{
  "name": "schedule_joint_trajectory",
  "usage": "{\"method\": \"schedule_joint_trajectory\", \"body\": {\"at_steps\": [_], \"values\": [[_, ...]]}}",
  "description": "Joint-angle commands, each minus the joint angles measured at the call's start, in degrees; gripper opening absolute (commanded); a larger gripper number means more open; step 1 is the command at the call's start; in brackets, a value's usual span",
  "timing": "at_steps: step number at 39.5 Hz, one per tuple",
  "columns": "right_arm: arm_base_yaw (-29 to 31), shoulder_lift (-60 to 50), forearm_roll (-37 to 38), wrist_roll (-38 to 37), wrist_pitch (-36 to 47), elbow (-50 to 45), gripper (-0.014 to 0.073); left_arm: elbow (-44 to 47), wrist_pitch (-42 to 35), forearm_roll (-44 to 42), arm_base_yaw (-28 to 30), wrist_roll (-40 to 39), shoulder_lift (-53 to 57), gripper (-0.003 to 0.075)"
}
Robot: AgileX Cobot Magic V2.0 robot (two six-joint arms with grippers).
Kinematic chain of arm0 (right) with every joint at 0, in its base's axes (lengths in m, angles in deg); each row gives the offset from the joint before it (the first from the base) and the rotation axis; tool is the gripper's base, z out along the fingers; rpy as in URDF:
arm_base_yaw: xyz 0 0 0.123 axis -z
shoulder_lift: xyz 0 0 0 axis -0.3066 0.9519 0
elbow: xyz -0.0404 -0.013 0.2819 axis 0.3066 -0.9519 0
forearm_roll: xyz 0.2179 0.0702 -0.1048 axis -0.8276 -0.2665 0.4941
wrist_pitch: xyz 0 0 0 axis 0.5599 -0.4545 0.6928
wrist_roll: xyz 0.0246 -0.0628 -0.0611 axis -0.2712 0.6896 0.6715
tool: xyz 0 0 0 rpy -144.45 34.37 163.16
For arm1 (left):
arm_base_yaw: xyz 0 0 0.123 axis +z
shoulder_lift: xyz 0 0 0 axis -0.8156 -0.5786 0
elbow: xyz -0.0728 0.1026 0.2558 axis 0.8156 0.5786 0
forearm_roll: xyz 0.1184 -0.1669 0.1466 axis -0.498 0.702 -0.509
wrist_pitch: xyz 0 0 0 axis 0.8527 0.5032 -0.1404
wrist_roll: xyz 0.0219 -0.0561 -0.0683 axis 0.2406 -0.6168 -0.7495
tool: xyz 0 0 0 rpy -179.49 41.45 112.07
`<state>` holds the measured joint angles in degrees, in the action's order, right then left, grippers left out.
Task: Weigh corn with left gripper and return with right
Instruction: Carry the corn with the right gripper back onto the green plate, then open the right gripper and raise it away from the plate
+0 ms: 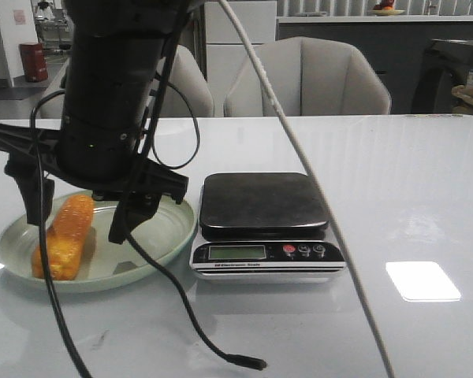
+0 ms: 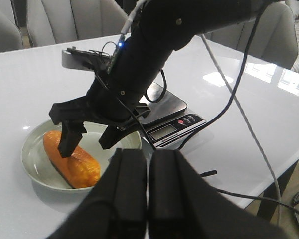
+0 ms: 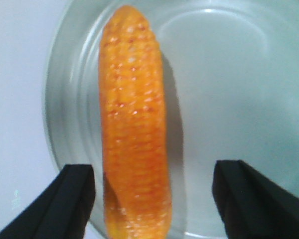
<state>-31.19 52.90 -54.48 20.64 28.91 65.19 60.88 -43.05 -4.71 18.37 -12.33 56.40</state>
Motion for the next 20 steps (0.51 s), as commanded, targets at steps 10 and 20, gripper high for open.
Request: {"method": "schedule_joint_trajectory", "body": {"at_steps": [10,20], "values": [[4.63,-10.50,2.02,5.26,-6.22,4.17,0.0598,-1.49,-4.80,0.19,-0.01,-0.10,0.78,0.0133],[11.14,-16.62,1.65,21.45,-20.82,4.17,0.0598,-1.49,-4.80,0.19,-0.01,-0.10,1.14,0.0133]]}}
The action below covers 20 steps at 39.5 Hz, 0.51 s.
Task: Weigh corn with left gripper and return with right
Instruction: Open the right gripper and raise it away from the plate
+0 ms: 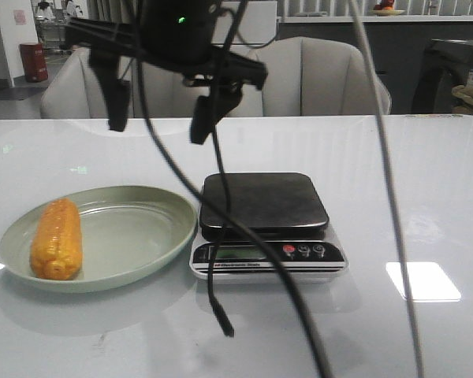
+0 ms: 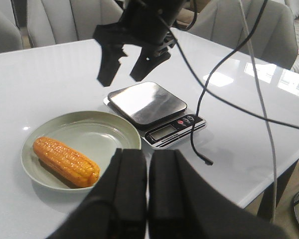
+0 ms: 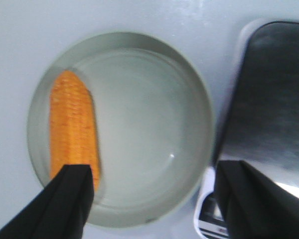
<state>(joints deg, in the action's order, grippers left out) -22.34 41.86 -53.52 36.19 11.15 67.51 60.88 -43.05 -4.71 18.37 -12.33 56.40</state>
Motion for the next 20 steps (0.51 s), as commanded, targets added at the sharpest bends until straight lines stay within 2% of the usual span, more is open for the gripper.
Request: {"method": "schedule_joint_trajectory", "body": {"at_steps": [1,5,10,20], "values": [[2.89,-6.10,0.69,7.27,-4.02,1.76,0.0598,-1.49,-4.80,0.19,-0.01,-0.10,1.14,0.0133],[5.74,-8.84,0.11,14.91,-6.61,0.61,0.0598,-1.49,-4.80,0.19,-0.01,-0.10,1.14,0.0133],[9.93,-13.40,-2.62,20.48,-6.25,-3.40,0.0598,-1.49,-4.80,0.19,-0.01,-0.10,1.14,0.0133],[18.40,-26.52,-8.62,29.07,-0.29,-20.97,0.0598,-1.49,-4.80,0.19,-0.01,-0.10,1.14,0.0133]]}}
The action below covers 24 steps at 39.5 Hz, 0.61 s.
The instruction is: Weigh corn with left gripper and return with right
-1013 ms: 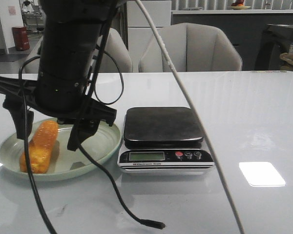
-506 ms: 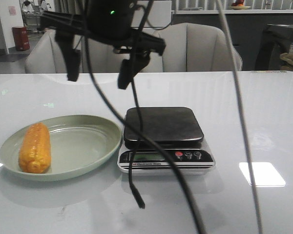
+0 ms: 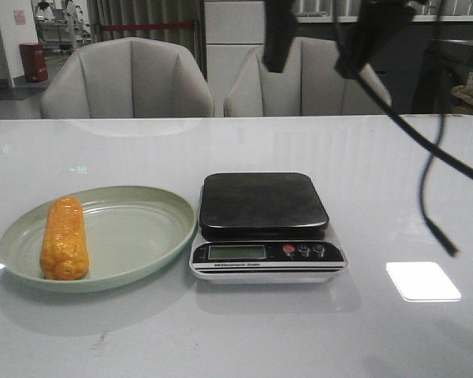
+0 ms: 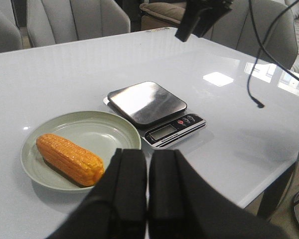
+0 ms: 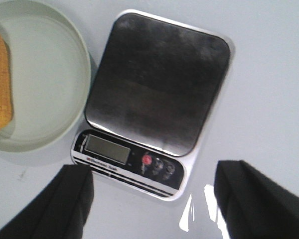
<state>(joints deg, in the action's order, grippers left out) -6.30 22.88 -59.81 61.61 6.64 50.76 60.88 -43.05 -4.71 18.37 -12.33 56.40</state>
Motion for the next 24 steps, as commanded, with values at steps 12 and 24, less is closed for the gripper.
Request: {"method": "schedule_joint_trajectory", "body": {"at_steps": [12,24], "values": [[7.07,-28.43,-3.23,7.03,18.65,-29.11,0.0598,-1.49,-4.80,0.19,-0.01,-0.10,1.14,0.0133],[7.07,-47.79,-3.53,7.49,25.77,-44.70,0.0598,-1.49,-4.80,0.19,-0.01,-0.10,1.14,0.0133]]}}
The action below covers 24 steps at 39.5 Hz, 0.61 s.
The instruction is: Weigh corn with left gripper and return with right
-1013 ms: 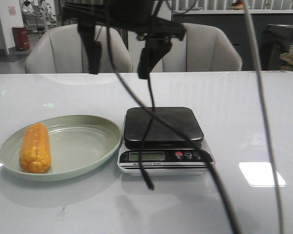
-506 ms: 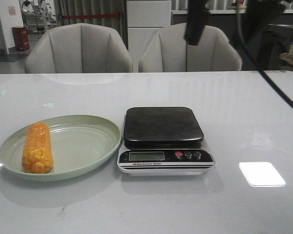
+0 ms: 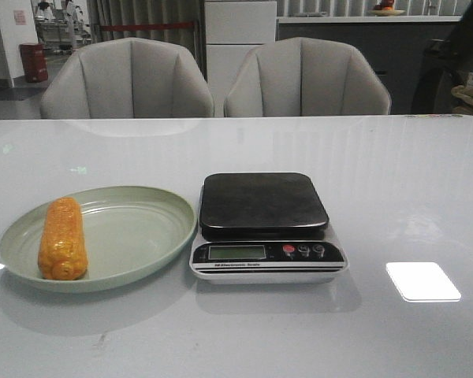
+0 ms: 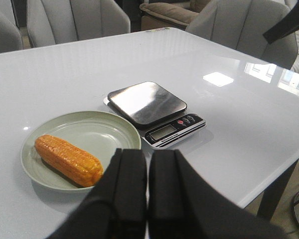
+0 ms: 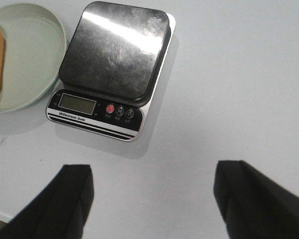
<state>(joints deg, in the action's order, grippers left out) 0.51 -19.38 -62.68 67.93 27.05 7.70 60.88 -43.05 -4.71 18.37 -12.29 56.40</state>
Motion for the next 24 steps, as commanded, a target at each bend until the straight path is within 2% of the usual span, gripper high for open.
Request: {"method": "schedule_joint_trajectory", "body": {"at_steps": [1,11,24], "values": [[0.27,-6.98,-0.66,1.51,6.16,-2.62,0.0598,-1.49,-4.80,0.19,-0.01,-0.14,1.14,0.0133],[0.27,-27.10,-0.66,4.27,15.59,-14.32,0.0598,-1.49,-4.80,0.19,-0.01,-0.14,1.14,0.0133],[0.27,-46.67,-0.66,7.04,29.13,-27.98,0.0598,-1.49,-4.80,0.19,-0.01,-0.14,1.14,0.0133]]}}
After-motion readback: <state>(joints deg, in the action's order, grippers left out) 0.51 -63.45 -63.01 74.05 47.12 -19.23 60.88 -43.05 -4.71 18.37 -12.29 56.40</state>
